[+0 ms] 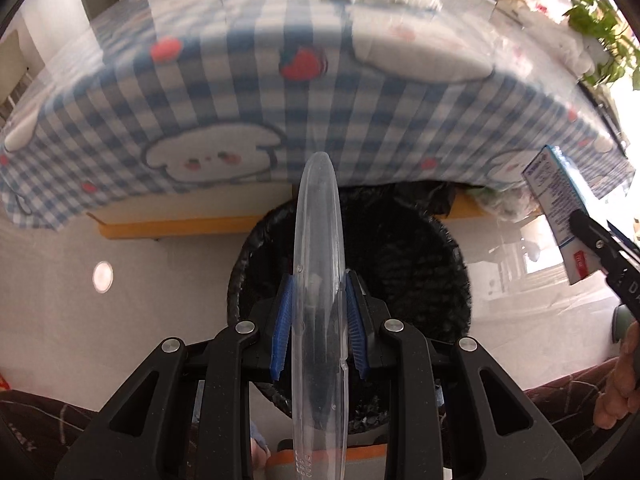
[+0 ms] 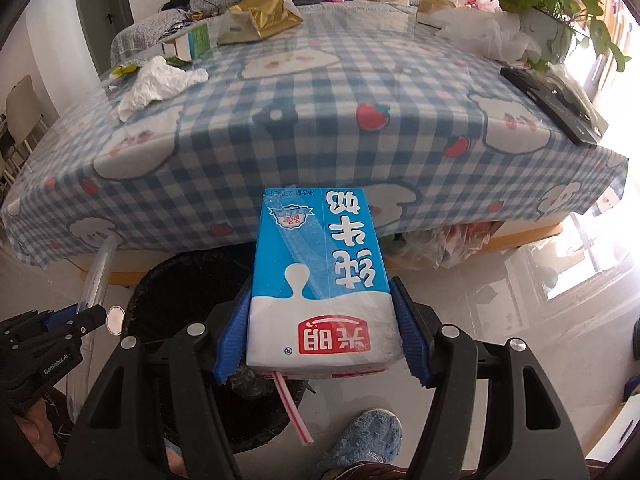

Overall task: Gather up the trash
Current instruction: 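Open the left tool to drop the clear tube into the bin, then lower the milk carton into the bin and open the right tool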

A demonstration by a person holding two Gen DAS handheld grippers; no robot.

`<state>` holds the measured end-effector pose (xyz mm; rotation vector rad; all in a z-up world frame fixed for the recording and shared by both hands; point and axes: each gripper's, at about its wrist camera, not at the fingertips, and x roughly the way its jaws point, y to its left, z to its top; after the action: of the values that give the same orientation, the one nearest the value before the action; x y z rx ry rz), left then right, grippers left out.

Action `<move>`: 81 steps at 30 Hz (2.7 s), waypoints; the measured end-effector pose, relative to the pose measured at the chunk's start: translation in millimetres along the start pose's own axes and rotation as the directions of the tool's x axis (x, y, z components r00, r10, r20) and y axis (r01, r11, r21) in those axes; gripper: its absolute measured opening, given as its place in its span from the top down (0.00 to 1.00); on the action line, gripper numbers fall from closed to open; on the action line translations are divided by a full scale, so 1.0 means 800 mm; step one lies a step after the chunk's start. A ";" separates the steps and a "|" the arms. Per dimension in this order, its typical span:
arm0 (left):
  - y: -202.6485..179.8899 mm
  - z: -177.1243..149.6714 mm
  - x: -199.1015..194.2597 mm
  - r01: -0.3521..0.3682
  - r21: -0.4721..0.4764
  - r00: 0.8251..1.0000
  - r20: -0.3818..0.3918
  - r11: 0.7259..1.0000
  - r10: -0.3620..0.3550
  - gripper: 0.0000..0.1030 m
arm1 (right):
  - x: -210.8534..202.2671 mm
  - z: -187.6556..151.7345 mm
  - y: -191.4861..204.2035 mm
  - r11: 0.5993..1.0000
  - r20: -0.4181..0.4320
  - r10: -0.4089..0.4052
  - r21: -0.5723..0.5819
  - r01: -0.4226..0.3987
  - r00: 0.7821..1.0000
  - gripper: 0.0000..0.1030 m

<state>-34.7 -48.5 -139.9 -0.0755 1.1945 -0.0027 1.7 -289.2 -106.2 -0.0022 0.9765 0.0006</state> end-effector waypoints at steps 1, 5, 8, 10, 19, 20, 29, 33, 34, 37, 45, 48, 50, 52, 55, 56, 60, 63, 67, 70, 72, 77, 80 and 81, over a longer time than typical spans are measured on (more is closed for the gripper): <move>0.000 -0.001 0.006 0.000 -0.005 1.000 -0.006 1.000 0.000 0.76 | 0.005 -0.002 -0.001 1.000 -0.009 0.008 0.008 -0.008 1.000 0.40; 0.000 -0.006 0.028 0.016 -0.013 0.999 -0.029 1.000 -0.017 0.76 | 0.018 -0.011 -0.002 1.000 -0.029 -0.005 0.004 0.005 1.000 0.40; -0.001 -0.011 0.041 0.003 -0.014 0.999 -0.036 1.000 -0.004 0.76 | 0.028 -0.020 -0.002 1.000 -0.047 -0.017 -0.001 0.017 0.999 0.40; -0.002 -0.014 0.049 0.002 -0.014 0.999 -0.044 1.000 -0.003 0.76 | 0.034 -0.022 -0.003 1.000 -0.060 -0.020 -0.004 0.020 0.998 0.40; -0.026 -0.012 0.079 0.001 0.002 0.998 -0.055 1.000 -0.001 0.76 | 0.047 -0.026 -0.016 0.999 -0.081 -0.030 0.024 0.032 0.996 0.40; -0.029 -0.012 0.082 0.003 0.005 0.999 -0.054 1.000 -0.002 0.76 | 0.047 -0.026 -0.015 0.999 -0.079 -0.031 0.024 0.033 0.996 0.40; -0.048 -0.016 0.107 0.015 0.035 0.997 -0.075 0.999 -0.012 0.75 | 0.049 -0.026 -0.013 0.999 -0.080 -0.032 0.019 0.033 0.996 0.40; -0.046 -0.015 0.102 0.010 0.033 0.998 -0.054 0.999 -0.008 0.69 | 0.050 -0.028 -0.011 0.999 -0.079 -0.034 0.016 0.035 0.996 0.40; -0.042 -0.015 0.099 0.008 0.028 0.999 -0.046 1.000 -0.006 0.58 | 0.050 -0.028 -0.010 0.999 -0.077 -0.032 0.017 0.033 0.996 0.40; -0.029 -0.015 0.091 -0.003 0.007 1.000 -0.026 1.000 0.003 0.40 | 0.047 -0.031 -0.004 1.000 -0.073 -0.018 0.020 0.019 0.997 0.40; 0.010 -0.018 0.066 -0.031 -0.006 0.998 0.054 1.000 0.031 0.13 | 0.047 -0.045 0.027 1.000 -0.066 0.010 0.004 -0.010 0.998 0.40; 0.025 -0.020 0.061 -0.032 -0.015 0.997 0.071 0.999 0.033 0.06 | 0.048 -0.052 0.042 1.000 -0.066 0.016 -0.012 -0.017 0.998 0.40; 0.038 -0.022 0.057 -0.040 -0.030 0.996 0.081 0.999 0.042 0.06 | 0.050 -0.057 0.053 1.000 -0.070 0.023 -0.018 -0.025 0.997 0.40; 0.048 -0.026 0.058 -0.024 -0.050 0.996 0.084 0.998 0.028 0.06 | 0.054 -0.061 0.062 0.999 -0.077 0.028 -0.028 -0.030 0.997 0.40; 0.062 -0.029 0.063 -0.019 -0.074 0.996 0.085 0.997 0.025 0.06 | 0.062 -0.063 0.077 0.998 -0.086 0.033 -0.048 -0.037 0.996 0.40; 0.067 -0.030 0.062 -0.019 -0.079 0.996 0.089 0.997 0.026 0.06 | 0.064 -0.063 0.081 0.998 -0.088 0.036 -0.050 -0.041 0.995 0.40; 0.080 -0.033 0.060 -0.046 -0.072 0.994 0.097 0.996 0.053 0.06 | 0.073 -0.067 0.100 0.996 -0.107 0.048 -0.063 -0.055 0.993 0.40; 0.093 -0.035 0.061 -0.058 -0.081 0.993 0.093 0.995 0.066 0.06 | 0.083 -0.070 0.115 0.995 -0.124 0.049 -0.077 -0.059 0.991 0.40; 0.108 -0.037 0.060 -0.072 -0.096 0.993 0.092 0.993 0.081 0.06 | 0.095 -0.073 0.130 0.993 -0.138 0.055 -0.093 -0.068 0.989 0.40; 0.115 -0.037 0.057 -0.087 -0.091 0.991 0.097 0.992 0.096 0.06 | 0.098 -0.074 0.138 0.992 -0.142 0.065 -0.100 -0.080 0.988 0.40; 0.119 -0.038 0.055 -0.090 -0.093 0.990 0.096 0.992 0.099 0.06 | 0.100 -0.074 0.146 0.990 -0.144 0.075 -0.106 -0.091 0.987 0.40; 0.129 -0.040 0.050 -0.097 -0.096 0.989 0.105 0.991 0.107 0.06 | 0.098 -0.073 0.160 0.986 -0.136 0.099 -0.119 -0.115 0.986 0.40; 0.135 -0.041 0.047 -0.101 -0.103 0.988 0.105 0.990 0.112 0.06 | 0.097 -0.073 0.167 0.984 -0.129 0.108 -0.128 -0.125 0.986 0.39; 0.136 -0.041 0.048 -0.102 -0.105 0.988 0.105 0.989 0.113 0.06 | 0.097 -0.074 0.168 0.983 -0.126 0.110 -0.131 -0.126 0.986 0.38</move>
<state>-55.1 56.9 -194.0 -0.0965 1.0866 0.1543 -3.6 -155.0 -203.9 -0.0723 1.0921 0.1794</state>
